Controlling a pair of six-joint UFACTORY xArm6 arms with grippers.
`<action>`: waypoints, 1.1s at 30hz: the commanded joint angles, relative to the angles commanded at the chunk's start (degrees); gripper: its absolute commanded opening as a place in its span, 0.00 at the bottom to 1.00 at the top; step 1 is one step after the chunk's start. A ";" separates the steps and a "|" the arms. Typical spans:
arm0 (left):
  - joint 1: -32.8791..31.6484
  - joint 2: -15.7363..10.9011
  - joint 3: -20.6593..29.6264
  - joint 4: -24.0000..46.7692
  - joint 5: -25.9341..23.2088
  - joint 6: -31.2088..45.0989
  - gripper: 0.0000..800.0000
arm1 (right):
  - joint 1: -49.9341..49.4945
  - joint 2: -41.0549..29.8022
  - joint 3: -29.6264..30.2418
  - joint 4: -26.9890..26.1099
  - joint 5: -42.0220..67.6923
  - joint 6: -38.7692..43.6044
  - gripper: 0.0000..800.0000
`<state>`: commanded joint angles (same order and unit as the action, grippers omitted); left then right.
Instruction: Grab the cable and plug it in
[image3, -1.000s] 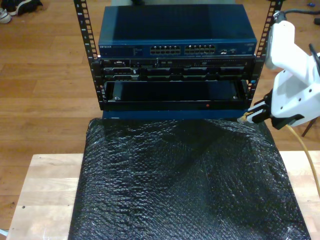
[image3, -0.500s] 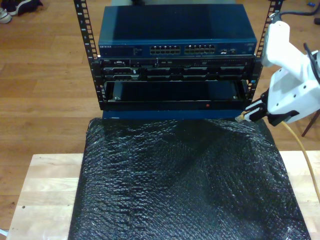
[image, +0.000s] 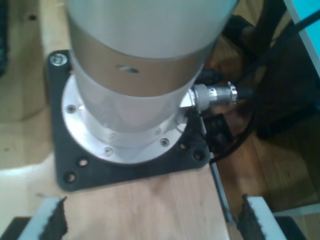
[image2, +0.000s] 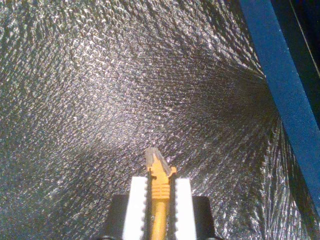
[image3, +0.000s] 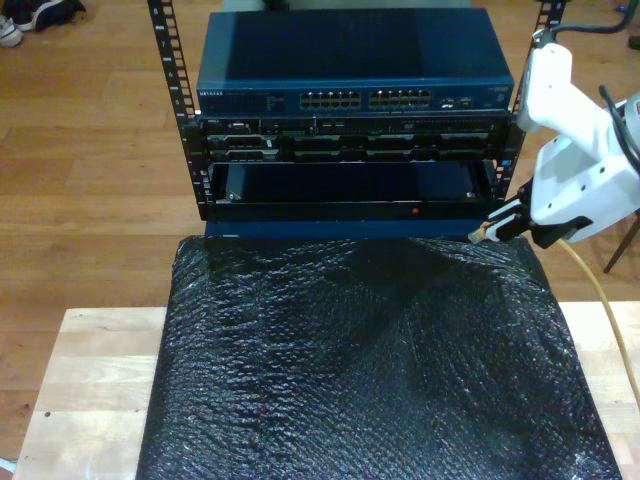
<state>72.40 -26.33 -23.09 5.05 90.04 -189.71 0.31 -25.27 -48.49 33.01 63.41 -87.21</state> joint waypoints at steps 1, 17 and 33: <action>0.00 -0.35 0.35 0.18 -0.44 0.00 1.00 | 0.00 0.00 -0.09 0.00 0.00 0.00 0.00; 0.79 -2.37 7.74 2.55 -9.23 1.93 1.00 | 0.00 0.62 -0.18 0.00 -0.09 -0.09 0.00; 4.75 -2.81 11.52 2.55 -17.76 4.31 1.00 | 0.00 1.85 -0.26 0.00 -0.26 -0.09 0.00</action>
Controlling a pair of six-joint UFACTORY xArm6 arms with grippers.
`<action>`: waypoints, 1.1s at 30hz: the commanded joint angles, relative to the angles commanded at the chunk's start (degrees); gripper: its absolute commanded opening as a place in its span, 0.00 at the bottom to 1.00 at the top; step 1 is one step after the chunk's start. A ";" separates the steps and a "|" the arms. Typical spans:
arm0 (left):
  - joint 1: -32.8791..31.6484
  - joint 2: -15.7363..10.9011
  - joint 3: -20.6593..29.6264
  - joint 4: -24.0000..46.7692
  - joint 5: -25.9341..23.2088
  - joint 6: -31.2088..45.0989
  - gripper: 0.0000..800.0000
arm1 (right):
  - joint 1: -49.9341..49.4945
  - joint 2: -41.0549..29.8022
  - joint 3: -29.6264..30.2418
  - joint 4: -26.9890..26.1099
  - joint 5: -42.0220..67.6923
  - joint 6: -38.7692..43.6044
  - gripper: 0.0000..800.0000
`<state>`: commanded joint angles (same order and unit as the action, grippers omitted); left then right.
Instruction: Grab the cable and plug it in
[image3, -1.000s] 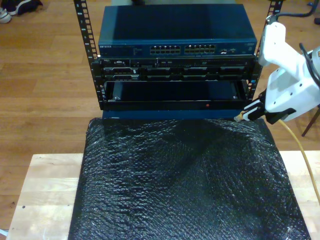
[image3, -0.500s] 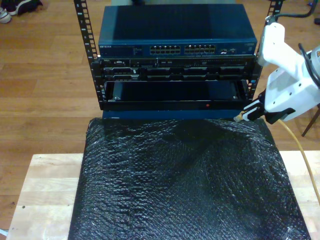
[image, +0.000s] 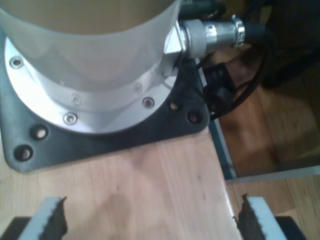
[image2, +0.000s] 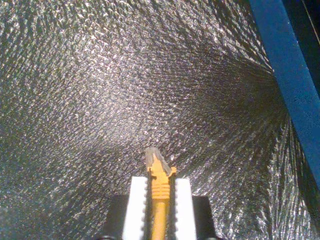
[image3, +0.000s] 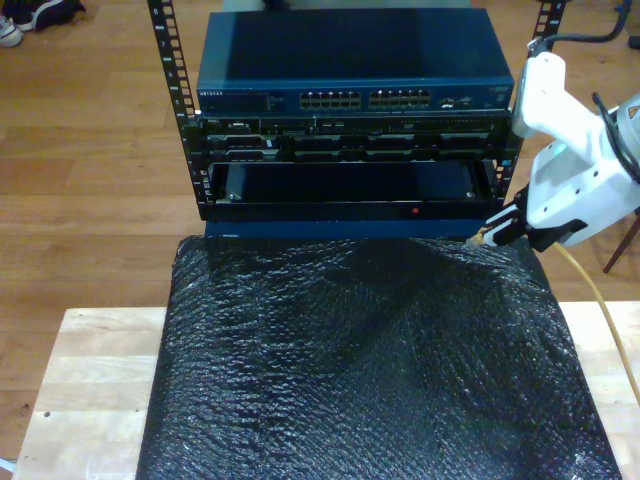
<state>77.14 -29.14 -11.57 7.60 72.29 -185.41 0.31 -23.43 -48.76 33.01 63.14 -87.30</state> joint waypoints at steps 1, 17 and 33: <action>0.26 0.09 0.88 0.00 -1.32 0.26 1.00 | 0.00 0.09 0.00 0.00 0.00 0.00 0.00; 0.79 0.26 4.84 -0.53 -9.32 0.35 1.00 | 0.00 1.05 -0.53 0.00 -0.18 -0.09 0.00; 0.88 0.62 4.75 -0.44 -8.97 0.44 1.00 | 0.00 -0.26 1.14 -0.18 -3.34 0.09 0.00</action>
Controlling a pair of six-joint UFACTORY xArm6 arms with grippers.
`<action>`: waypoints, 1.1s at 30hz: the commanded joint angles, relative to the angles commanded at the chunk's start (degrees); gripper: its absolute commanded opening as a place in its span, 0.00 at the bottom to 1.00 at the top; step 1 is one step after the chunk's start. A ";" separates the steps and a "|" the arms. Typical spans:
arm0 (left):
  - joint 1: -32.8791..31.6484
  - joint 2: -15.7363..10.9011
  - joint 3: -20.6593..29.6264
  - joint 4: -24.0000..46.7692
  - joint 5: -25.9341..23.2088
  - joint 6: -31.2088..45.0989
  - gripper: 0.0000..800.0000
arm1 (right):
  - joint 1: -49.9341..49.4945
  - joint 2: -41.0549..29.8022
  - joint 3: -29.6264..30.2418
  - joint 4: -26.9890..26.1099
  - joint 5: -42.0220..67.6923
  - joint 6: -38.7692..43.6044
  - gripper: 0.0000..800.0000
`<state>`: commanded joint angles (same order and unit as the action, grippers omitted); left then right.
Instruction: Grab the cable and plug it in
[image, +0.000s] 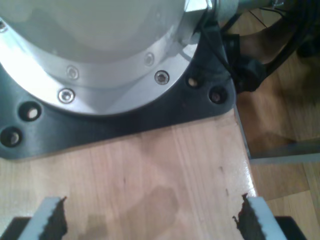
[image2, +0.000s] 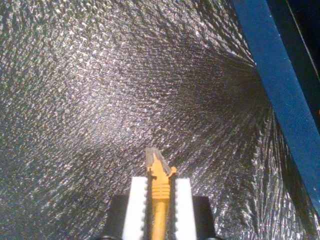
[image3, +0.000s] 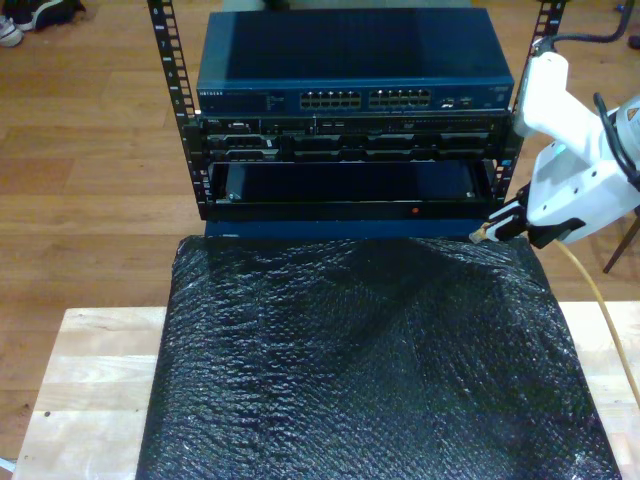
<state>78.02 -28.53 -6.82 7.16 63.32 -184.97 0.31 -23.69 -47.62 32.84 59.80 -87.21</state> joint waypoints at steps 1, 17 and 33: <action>0.00 0.00 0.00 0.00 0.00 0.00 1.00 | 0.00 -0.09 0.00 -0.09 0.00 0.00 0.00; 0.00 0.00 0.00 0.00 0.00 0.00 1.00 | 0.00 -0.53 0.09 0.09 -0.79 -0.35 0.00; 0.00 0.00 0.00 0.00 0.00 -0.09 1.00 | 0.18 -1.41 9.85 -0.09 -15.38 -1.32 0.00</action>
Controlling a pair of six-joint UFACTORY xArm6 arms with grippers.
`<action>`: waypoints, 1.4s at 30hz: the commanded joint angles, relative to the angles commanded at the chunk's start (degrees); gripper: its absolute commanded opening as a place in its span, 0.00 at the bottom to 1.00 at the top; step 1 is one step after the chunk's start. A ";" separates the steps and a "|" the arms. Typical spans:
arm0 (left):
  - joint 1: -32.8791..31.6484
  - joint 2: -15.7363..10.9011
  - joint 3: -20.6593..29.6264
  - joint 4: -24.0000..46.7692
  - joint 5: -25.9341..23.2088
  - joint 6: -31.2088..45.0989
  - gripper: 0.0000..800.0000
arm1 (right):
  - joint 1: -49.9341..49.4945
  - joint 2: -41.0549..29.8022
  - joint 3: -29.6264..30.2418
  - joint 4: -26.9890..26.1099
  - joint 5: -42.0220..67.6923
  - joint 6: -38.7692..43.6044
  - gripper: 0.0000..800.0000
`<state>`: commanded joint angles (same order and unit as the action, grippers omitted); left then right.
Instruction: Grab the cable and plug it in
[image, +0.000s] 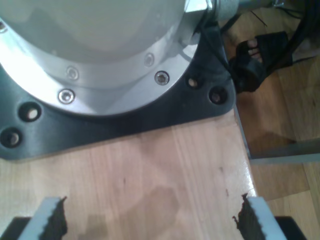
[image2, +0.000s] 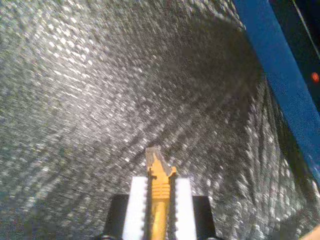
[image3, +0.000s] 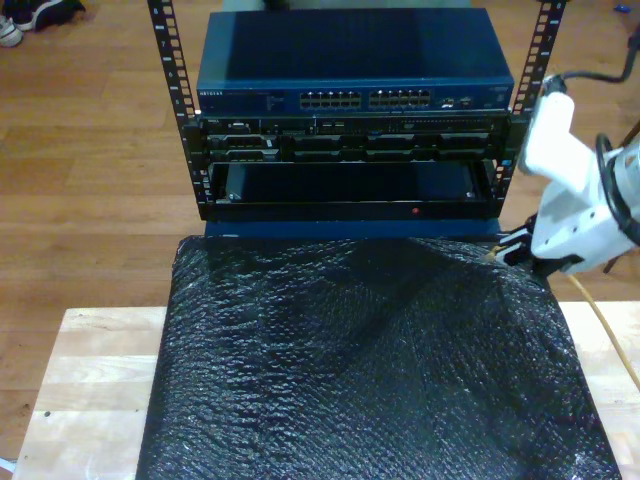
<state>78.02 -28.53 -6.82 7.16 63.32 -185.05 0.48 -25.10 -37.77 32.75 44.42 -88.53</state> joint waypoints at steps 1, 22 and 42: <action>0.00 0.00 0.00 0.00 0.00 0.09 1.00 | 0.09 -0.09 0.18 0.00 -0.62 0.00 0.00; 0.00 0.00 0.00 0.00 0.00 0.09 1.00 | 12.40 5.63 -0.53 -15.30 -24.53 0.09 0.00; 0.00 0.00 0.00 0.00 0.00 0.00 1.00 | 14.42 7.03 -3.52 -20.04 -28.22 0.35 0.00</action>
<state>78.02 -28.53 -6.82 7.16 63.32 -185.05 14.90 -18.07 -41.29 12.70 16.20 -88.18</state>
